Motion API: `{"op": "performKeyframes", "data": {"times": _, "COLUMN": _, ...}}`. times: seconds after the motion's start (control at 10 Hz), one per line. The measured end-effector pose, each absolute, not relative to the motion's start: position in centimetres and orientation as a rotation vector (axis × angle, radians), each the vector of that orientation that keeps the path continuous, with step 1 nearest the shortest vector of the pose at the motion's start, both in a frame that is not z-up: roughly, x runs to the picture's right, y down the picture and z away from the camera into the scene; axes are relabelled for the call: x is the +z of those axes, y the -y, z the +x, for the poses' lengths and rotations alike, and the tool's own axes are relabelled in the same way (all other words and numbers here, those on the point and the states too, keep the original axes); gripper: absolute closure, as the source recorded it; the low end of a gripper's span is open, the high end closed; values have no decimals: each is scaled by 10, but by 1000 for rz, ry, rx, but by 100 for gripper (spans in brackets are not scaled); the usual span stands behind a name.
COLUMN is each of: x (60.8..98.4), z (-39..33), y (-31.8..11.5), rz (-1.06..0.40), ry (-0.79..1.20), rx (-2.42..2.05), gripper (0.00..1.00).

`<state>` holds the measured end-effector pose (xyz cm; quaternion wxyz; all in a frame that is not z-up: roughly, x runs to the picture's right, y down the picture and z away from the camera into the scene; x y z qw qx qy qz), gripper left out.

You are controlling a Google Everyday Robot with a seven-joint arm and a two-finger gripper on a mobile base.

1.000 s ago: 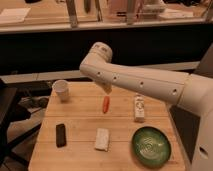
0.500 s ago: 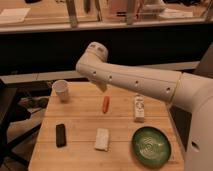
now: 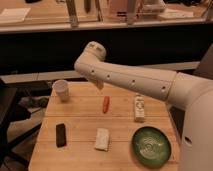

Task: Pick up the ceramic cup

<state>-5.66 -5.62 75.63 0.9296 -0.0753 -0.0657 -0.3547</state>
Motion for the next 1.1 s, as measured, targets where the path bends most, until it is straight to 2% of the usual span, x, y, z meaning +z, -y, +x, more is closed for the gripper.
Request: {"op": "performKeyframes", "data": {"times": 1.1, "x": 774, "z": -113, "y": 66, "rz": -70, "ry": 272, "rx": -861, "gripper": 20}}
